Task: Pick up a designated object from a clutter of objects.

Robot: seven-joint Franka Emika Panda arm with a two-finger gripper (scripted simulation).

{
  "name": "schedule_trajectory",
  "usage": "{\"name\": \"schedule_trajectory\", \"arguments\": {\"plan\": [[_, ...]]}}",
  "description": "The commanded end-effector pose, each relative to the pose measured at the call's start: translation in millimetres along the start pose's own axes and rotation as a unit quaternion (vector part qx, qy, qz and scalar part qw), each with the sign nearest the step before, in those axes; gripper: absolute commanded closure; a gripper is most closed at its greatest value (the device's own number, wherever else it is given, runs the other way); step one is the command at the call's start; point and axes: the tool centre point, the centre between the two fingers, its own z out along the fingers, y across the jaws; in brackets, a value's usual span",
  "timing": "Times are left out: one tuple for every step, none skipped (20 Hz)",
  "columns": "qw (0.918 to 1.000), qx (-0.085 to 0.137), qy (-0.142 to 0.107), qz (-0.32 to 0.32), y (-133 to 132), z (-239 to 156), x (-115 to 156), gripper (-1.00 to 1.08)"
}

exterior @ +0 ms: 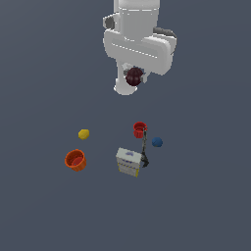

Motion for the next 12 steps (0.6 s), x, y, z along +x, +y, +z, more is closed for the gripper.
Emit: {"name": "schedule_trajectory", "arguments": {"plan": [[1.0000, 0.000, 0.000, 0.000, -0.1, -11.4, -0.1, 1.08], [1.0000, 0.000, 0.000, 0.000, -0.3, -14.7, -0.1, 1.08], [1.0000, 0.000, 0.000, 0.000, -0.4, -17.5, 0.0, 1.08], [1.0000, 0.000, 0.000, 0.000, -0.5, -19.8, 0.0, 1.08], [1.0000, 0.000, 0.000, 0.000, -0.6, -21.6, 0.1, 1.08], [1.0000, 0.000, 0.000, 0.000, -0.7, -22.8, 0.2, 1.08], [1.0000, 0.000, 0.000, 0.000, -0.8, -23.6, 0.3, 1.08], [1.0000, 0.000, 0.000, 0.000, -0.9, -23.8, 0.4, 1.08], [1.0000, 0.000, 0.000, 0.000, -1.1, -23.5, 0.6, 1.08], [1.0000, 0.000, 0.000, 0.000, -1.2, -22.7, 0.8, 1.08], [1.0000, 0.000, 0.000, 0.000, -1.3, -22.0, 0.9, 1.08], [1.0000, 0.000, 0.000, 0.000, -1.3, -21.8, 0.9, 1.08]]}}
